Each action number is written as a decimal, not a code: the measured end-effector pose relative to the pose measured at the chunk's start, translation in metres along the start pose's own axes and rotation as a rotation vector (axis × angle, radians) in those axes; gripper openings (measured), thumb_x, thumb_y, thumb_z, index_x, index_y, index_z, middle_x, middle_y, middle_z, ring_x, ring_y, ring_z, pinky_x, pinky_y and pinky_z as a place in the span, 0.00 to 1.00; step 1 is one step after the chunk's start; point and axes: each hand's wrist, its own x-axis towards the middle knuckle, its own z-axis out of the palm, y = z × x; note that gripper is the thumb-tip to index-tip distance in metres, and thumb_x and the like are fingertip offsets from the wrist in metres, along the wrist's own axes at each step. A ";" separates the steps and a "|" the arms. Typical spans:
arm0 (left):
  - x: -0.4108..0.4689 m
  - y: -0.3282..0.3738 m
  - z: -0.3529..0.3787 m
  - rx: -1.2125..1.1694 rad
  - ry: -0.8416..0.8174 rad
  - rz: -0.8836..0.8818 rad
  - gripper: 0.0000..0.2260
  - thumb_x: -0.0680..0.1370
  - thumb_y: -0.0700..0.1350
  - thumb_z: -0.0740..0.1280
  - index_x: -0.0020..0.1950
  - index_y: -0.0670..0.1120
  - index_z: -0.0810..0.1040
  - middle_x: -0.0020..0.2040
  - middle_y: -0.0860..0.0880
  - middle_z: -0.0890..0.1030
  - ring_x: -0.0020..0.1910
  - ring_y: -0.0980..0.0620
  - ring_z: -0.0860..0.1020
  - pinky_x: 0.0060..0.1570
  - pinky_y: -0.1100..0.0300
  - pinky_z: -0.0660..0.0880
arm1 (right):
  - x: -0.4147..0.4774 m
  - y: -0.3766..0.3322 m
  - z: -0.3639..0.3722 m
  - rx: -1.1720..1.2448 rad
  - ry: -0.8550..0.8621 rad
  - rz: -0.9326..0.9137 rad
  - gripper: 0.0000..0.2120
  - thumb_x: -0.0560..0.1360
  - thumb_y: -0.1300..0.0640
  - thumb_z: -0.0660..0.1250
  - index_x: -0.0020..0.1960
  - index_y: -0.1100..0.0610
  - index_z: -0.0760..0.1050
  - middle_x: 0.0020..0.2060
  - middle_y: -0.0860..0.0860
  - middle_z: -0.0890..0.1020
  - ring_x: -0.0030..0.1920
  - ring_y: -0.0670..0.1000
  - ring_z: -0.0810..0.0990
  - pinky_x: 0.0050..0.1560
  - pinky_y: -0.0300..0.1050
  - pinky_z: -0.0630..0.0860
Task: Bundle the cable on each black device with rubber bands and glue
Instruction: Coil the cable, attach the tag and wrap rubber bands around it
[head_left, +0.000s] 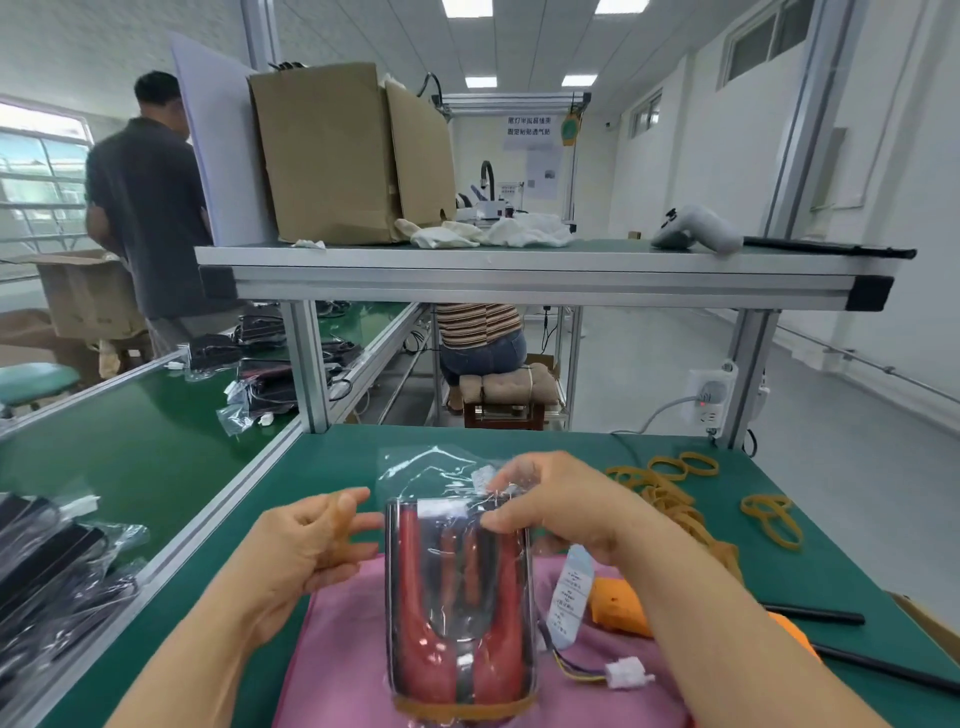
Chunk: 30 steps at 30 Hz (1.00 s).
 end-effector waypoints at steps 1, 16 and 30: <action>-0.003 0.008 0.001 0.052 -0.026 0.035 0.41 0.56 0.71 0.76 0.62 0.49 0.78 0.53 0.49 0.86 0.48 0.48 0.85 0.46 0.53 0.81 | -0.005 -0.007 -0.003 -0.030 0.023 -0.031 0.14 0.67 0.59 0.78 0.51 0.52 0.80 0.48 0.51 0.84 0.39 0.48 0.84 0.33 0.42 0.80; -0.021 0.048 0.027 0.507 -0.429 0.147 0.34 0.70 0.46 0.77 0.72 0.61 0.69 0.63 0.62 0.80 0.62 0.61 0.78 0.64 0.61 0.73 | -0.040 -0.021 0.006 -0.386 0.039 -0.173 0.14 0.64 0.53 0.79 0.48 0.52 0.82 0.41 0.48 0.85 0.42 0.49 0.84 0.47 0.48 0.82; -0.017 0.042 0.036 0.554 -0.397 0.311 0.24 0.67 0.48 0.78 0.60 0.64 0.79 0.55 0.54 0.84 0.54 0.55 0.82 0.57 0.59 0.78 | -0.049 -0.044 0.052 -0.602 0.540 -0.598 0.15 0.69 0.39 0.71 0.38 0.51 0.78 0.44 0.46 0.72 0.51 0.48 0.71 0.54 0.46 0.72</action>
